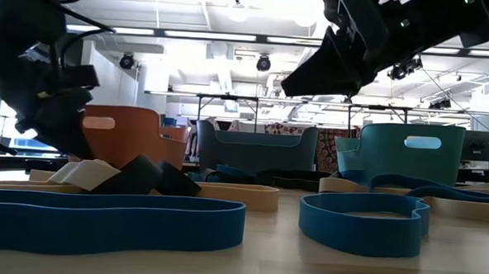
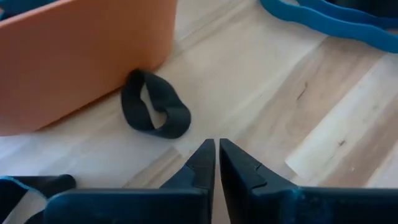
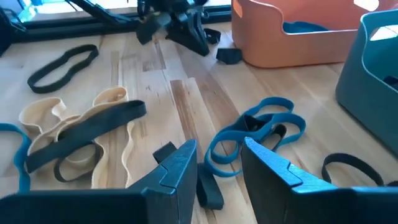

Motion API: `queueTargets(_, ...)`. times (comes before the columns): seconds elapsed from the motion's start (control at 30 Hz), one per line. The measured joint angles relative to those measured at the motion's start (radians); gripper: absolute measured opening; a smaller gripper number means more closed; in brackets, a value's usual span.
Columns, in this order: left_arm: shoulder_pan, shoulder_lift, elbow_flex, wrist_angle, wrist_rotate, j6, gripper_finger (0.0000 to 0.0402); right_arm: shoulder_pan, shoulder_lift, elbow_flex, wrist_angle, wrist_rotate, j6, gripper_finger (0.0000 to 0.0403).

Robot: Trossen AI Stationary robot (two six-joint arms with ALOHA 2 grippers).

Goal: Sort rubber bands into baskets
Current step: Put the black rubber band into the blue bin

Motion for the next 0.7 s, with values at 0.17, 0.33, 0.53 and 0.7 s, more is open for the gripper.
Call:
queueTargets(0.17,0.050,0.009,0.000,0.008,-0.001,-0.004,0.0057,0.004,0.000,0.000,0.010,-0.026,0.000,0.0113)
queueTargets(0.33,0.085,0.009,0.000,0.012,-0.013,-0.005,0.0107,0.008,0.000,0.000,0.010,-0.033,0.003,0.0113)
queueTargets(0.53,0.145,0.009,0.000,0.012,-0.017,0.039,0.0146,-0.003,0.000,0.000,0.010,-0.033,0.000,0.0113)
queueTargets(0.7,0.191,0.009,0.000,0.012,0.015,0.080,0.0149,-0.008,0.000,0.000,0.010,-0.033,0.008,0.0113)
